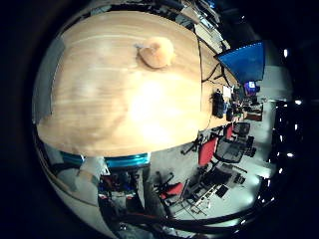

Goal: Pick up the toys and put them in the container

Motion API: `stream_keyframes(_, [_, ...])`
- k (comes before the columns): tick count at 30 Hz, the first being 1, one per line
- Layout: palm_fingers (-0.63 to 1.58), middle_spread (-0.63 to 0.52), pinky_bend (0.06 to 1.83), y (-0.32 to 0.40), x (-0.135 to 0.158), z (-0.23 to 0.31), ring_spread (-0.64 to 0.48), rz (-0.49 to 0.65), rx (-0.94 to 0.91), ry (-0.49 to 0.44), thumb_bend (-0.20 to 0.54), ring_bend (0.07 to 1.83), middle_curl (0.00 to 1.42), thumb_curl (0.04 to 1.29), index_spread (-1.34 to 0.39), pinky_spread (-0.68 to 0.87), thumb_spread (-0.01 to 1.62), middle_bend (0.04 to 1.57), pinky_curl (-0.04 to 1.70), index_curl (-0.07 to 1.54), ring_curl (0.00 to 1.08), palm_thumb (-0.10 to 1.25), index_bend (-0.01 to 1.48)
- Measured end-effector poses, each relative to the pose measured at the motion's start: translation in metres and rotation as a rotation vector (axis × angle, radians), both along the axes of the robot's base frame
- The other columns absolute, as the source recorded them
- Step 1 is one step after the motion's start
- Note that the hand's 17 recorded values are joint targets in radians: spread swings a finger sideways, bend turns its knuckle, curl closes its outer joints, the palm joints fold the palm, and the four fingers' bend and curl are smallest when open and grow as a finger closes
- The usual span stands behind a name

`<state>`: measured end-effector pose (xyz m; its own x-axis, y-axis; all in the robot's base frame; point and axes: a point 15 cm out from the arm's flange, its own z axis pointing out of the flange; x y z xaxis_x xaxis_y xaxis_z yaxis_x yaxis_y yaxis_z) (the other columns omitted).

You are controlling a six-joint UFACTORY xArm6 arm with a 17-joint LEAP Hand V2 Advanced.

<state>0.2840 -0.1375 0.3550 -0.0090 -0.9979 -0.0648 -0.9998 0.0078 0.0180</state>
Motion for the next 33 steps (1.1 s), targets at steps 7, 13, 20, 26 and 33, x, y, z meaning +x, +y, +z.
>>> stream_keyframes(7, [0.31,-0.09,0.33,0.001,-0.002,-0.016,0.01,0.0,0.01,0.015,-0.023,0.22,0.32,0.26,-0.45,0.37,1.09,0.19,0.25,0.35,0.25,0.25,0.18])
stream_keyframes(13, [0.33,-0.09,0.32,-0.018,0.004,-0.011,0.0,-0.037,-0.016,-0.015,-0.021,0.24,0.33,0.26,-0.45,0.37,1.09,0.19,0.25,0.34,0.25,0.25,0.17])
stream_keyframes(20, [0.34,-0.1,0.31,-0.037,0.024,-0.019,-0.01,-0.062,-0.015,-0.021,-0.02,0.25,0.33,0.27,-0.45,0.36,1.09,0.19,0.25,0.34,0.25,0.26,0.17])
stream_keyframes(26, [0.34,-0.11,0.32,-0.069,0.055,-0.032,-0.02,-0.1,-0.026,-0.039,-0.022,0.25,0.33,0.27,-0.45,0.36,1.07,0.2,0.25,0.33,0.25,0.27,0.17])
stream_keyframes(33, [0.3,-0.1,0.33,-0.116,0.103,-0.039,-0.01,-0.151,-0.022,-0.035,-0.025,0.26,0.33,0.27,-0.44,0.36,1.06,0.19,0.26,0.32,0.26,0.27,0.16])
